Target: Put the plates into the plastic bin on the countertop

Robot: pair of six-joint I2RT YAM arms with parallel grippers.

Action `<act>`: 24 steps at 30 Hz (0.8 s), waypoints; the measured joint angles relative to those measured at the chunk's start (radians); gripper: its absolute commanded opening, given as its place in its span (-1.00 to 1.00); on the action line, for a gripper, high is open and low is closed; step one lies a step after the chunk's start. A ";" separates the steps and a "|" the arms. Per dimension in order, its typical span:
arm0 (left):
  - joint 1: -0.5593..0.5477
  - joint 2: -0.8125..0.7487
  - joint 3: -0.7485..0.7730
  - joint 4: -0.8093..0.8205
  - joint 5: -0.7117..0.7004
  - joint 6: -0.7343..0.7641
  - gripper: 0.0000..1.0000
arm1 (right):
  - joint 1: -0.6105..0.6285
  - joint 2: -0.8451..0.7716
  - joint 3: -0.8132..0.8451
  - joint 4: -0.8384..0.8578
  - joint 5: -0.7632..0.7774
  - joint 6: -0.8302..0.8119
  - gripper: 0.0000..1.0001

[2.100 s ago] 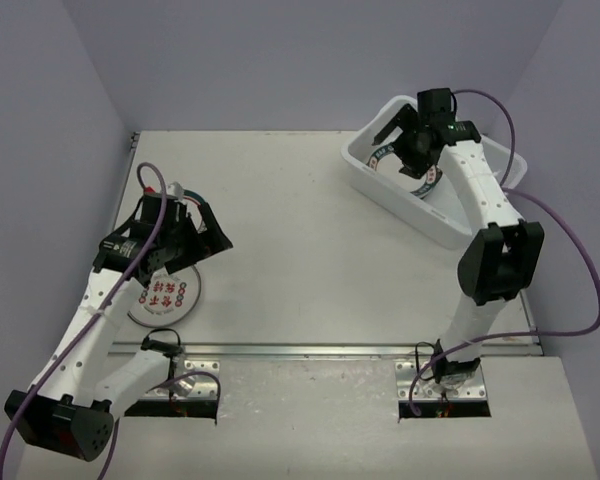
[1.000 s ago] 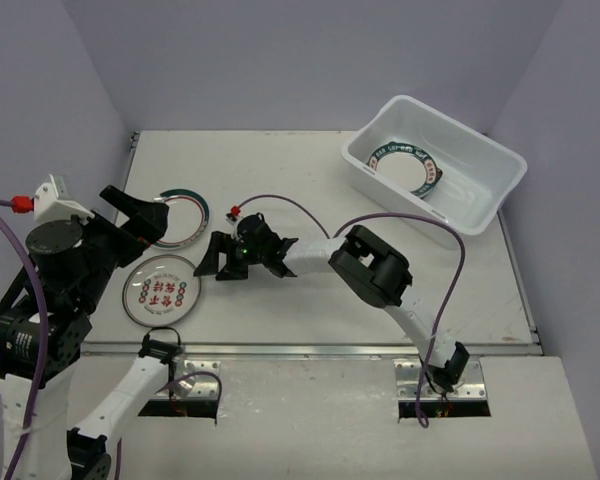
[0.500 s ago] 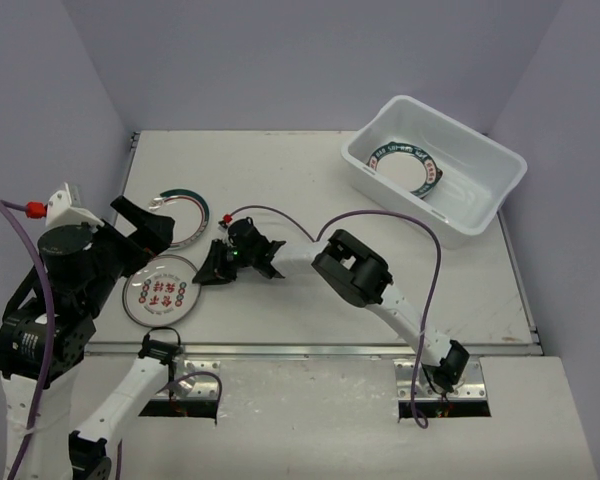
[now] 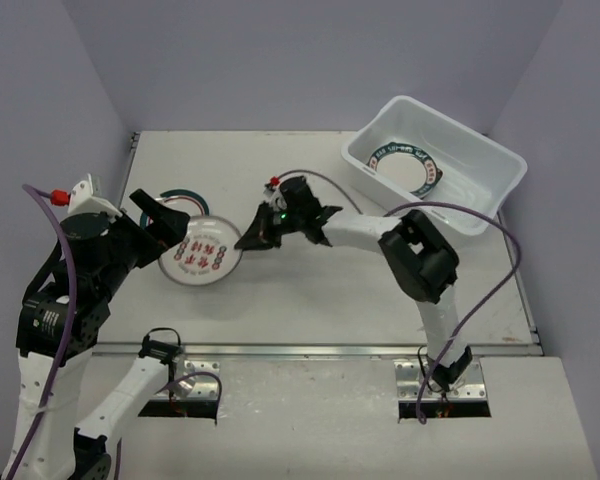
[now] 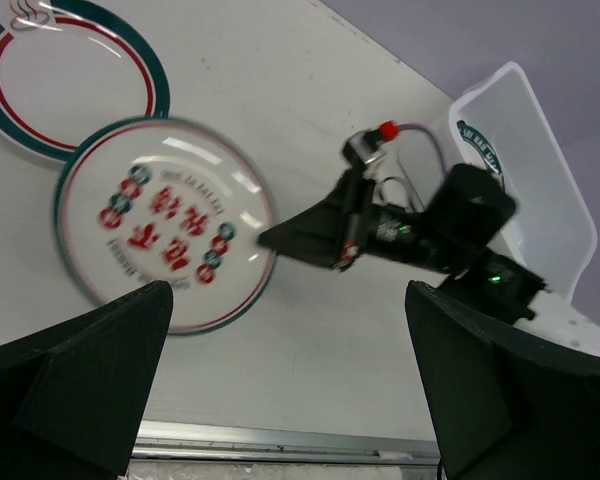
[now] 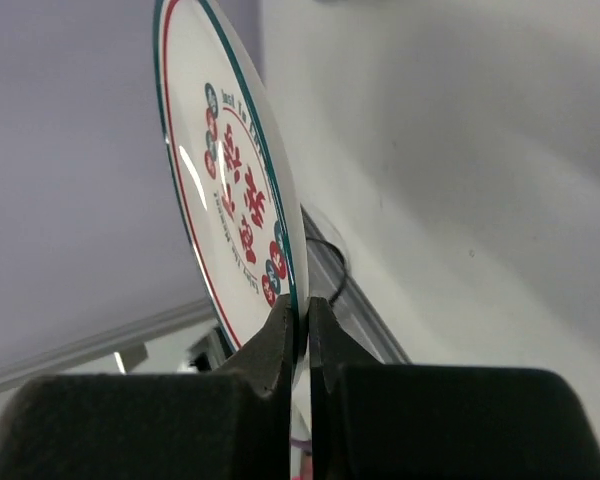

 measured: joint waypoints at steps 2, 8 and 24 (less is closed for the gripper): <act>0.000 0.014 -0.018 0.027 0.015 0.000 1.00 | -0.121 -0.130 -0.019 -0.045 -0.009 -0.020 -1.00; 0.000 0.065 -0.067 0.100 0.070 -0.003 1.00 | -0.566 -0.430 -0.046 -0.111 0.086 -0.032 -1.00; 0.000 0.108 -0.187 0.158 0.223 0.001 1.00 | -0.794 -0.389 -0.039 -0.576 0.776 0.109 -1.00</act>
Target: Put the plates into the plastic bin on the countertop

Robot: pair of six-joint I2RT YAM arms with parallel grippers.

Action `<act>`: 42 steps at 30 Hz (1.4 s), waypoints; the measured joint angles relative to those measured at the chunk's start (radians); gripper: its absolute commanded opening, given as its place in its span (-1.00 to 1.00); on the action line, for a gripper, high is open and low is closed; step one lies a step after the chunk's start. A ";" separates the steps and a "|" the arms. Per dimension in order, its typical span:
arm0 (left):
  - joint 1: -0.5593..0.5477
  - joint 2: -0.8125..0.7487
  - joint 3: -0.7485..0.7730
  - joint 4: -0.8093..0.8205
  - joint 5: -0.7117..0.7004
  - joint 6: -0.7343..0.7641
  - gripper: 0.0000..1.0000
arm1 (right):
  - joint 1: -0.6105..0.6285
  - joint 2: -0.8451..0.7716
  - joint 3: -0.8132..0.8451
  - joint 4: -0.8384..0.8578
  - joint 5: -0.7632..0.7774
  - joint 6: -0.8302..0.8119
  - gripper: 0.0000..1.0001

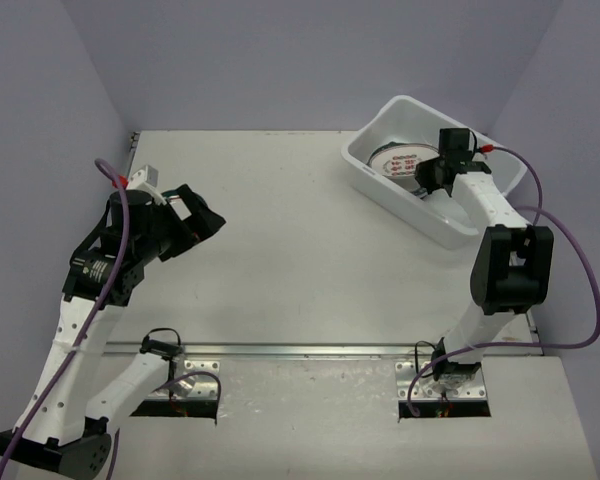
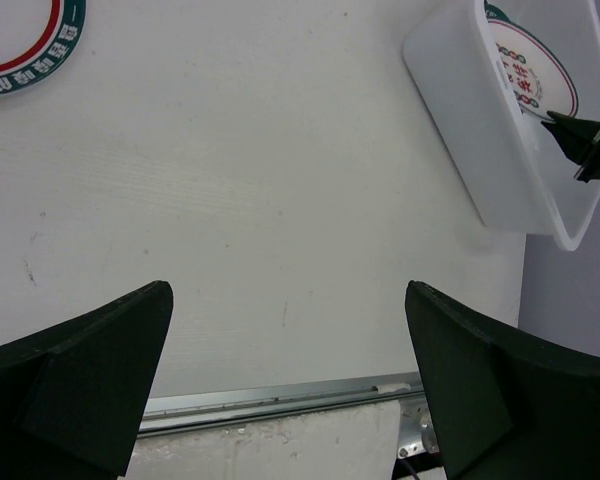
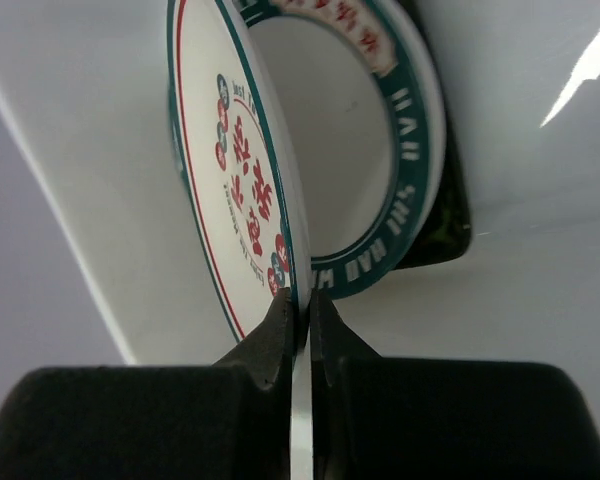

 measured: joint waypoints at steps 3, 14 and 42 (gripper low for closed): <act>0.000 -0.015 -0.007 -0.004 0.004 0.007 1.00 | -0.003 0.004 -0.013 -0.043 0.063 0.012 -1.00; 0.000 0.003 -0.069 -0.016 0.020 0.031 1.00 | -0.018 0.096 0.016 0.006 0.002 -0.067 0.98; 0.240 0.366 -0.160 0.036 -0.366 -0.330 1.00 | 0.411 -0.341 0.197 -0.214 -0.162 -0.742 0.98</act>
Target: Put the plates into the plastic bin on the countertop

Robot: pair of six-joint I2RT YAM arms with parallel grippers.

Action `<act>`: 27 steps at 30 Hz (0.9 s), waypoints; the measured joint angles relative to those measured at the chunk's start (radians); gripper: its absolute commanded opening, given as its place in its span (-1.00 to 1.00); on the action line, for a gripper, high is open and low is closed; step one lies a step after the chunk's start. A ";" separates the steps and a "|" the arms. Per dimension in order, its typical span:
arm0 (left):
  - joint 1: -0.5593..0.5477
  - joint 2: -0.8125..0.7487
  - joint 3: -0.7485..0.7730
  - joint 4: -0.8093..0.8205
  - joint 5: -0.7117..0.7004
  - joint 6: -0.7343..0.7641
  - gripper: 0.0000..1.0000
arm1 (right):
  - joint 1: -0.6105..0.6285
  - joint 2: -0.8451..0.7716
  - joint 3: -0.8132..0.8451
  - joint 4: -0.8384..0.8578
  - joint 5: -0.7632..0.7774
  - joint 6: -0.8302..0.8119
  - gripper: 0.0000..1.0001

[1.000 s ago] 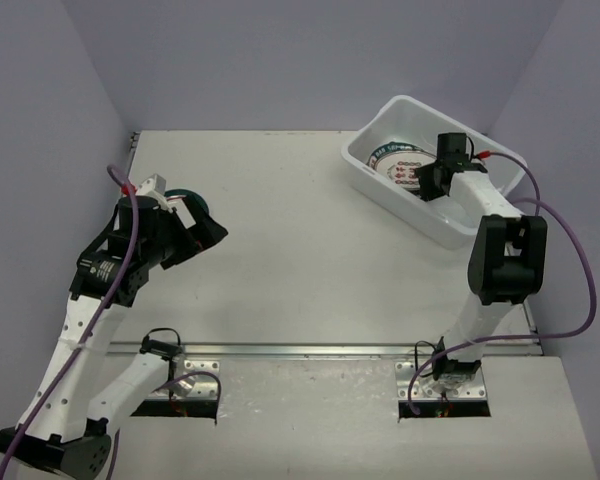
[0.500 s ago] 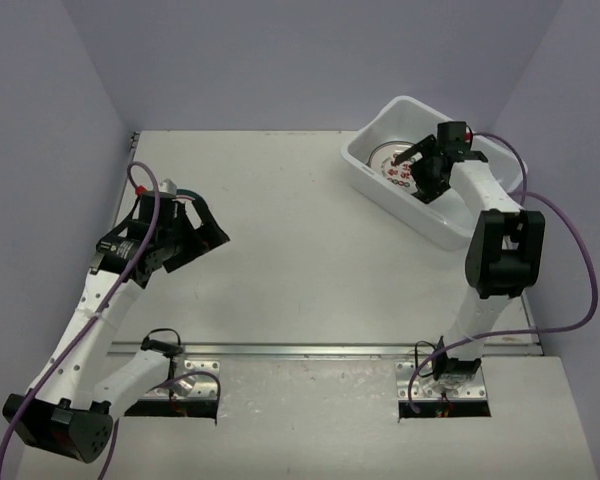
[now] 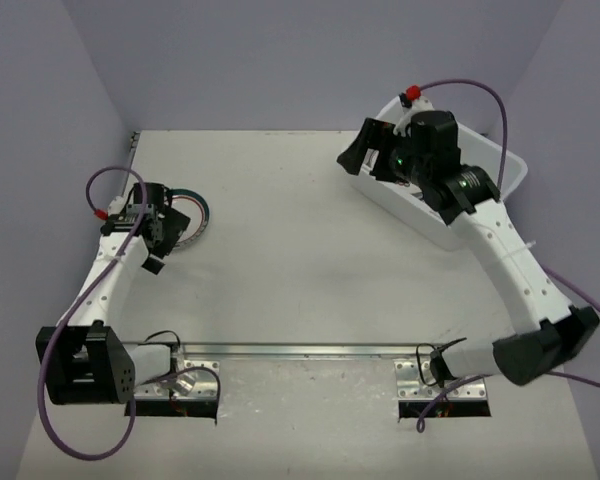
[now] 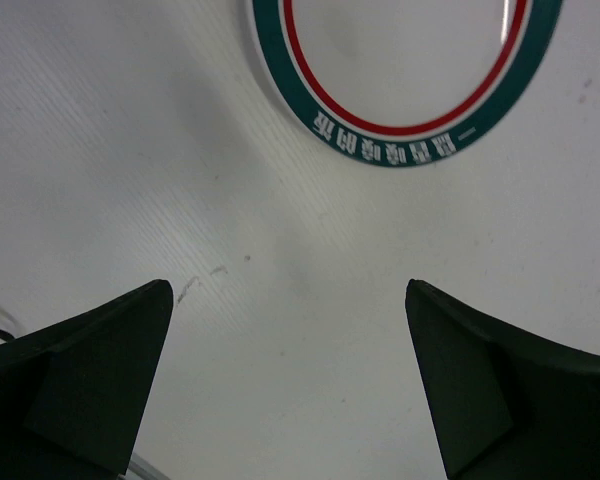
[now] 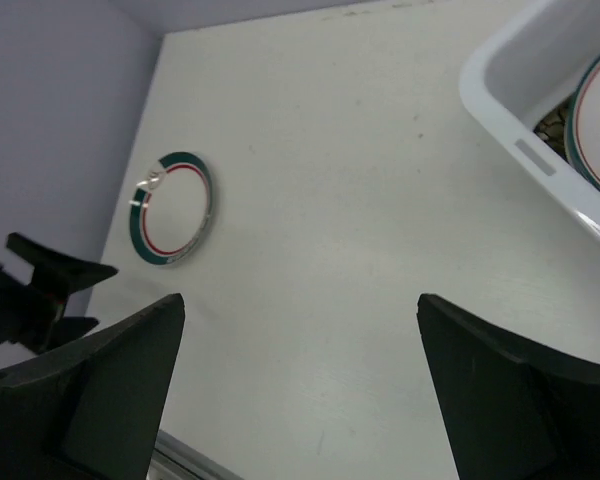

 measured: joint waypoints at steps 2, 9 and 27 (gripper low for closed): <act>0.083 0.060 -0.021 0.049 0.020 -0.010 1.00 | -0.010 -0.137 -0.158 0.066 -0.076 -0.014 0.98; 0.234 0.304 -0.076 0.237 0.091 -0.036 1.00 | -0.058 -0.259 -0.389 0.082 -0.252 -0.004 0.98; 0.232 0.500 -0.040 0.385 0.133 -0.098 -0.47 | -0.057 -0.266 -0.481 0.111 -0.414 0.018 0.98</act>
